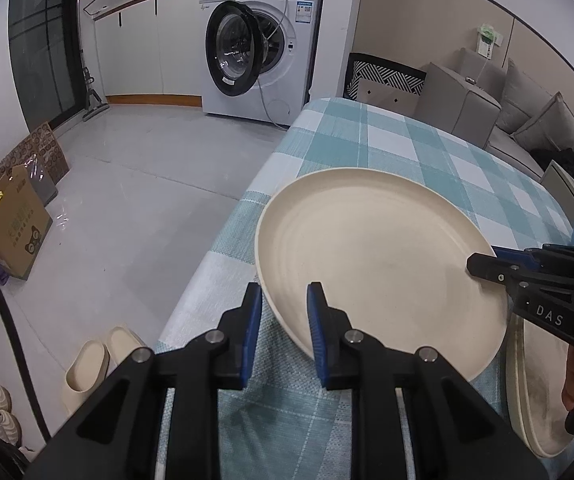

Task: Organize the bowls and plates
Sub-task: 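Lift the cream plate with both grippers and carry it over the stacked plates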

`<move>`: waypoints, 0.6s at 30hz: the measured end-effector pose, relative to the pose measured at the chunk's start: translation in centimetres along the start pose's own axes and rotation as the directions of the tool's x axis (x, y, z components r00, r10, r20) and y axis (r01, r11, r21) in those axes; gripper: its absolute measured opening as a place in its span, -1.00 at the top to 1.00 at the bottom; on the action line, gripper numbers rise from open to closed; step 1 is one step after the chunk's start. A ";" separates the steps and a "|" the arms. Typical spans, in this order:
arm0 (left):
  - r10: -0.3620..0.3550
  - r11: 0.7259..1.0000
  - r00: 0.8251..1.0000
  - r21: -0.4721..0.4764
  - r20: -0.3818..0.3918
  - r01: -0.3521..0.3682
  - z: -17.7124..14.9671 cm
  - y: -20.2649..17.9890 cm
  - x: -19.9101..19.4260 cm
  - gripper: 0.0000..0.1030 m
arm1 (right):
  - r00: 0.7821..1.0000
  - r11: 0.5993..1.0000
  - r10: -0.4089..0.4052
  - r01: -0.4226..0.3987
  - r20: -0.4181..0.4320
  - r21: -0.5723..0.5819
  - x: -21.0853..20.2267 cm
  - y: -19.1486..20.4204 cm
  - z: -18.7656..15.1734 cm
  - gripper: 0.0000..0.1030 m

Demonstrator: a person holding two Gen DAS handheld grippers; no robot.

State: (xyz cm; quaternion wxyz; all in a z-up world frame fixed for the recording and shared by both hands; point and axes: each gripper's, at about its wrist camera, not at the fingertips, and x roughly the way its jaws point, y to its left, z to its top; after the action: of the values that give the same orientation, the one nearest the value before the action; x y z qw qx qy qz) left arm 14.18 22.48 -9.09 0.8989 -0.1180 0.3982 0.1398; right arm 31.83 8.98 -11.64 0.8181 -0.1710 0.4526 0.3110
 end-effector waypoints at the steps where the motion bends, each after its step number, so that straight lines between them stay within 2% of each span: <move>1: 0.001 1.000 1.000 0.002 0.001 -0.001 0.0 -0.1 -0.1 0.59 | 1.000 1.000 -0.002 0.002 0.006 -0.001 -0.2 0.0 0.0 0.62; 18: -0.028 0.999 0.999 0.036 0.042 0.026 0.4 -1.6 -2.4 0.58 | 0.998 1.000 -0.020 0.019 0.054 0.021 -3.5 -0.9 -0.7 0.62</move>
State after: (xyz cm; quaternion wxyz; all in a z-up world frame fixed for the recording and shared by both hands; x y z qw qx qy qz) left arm 13.47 20.76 -6.91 0.9109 -0.1042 0.3798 0.1231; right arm 30.61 6.70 -9.02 0.8347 -0.1584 0.4317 0.3029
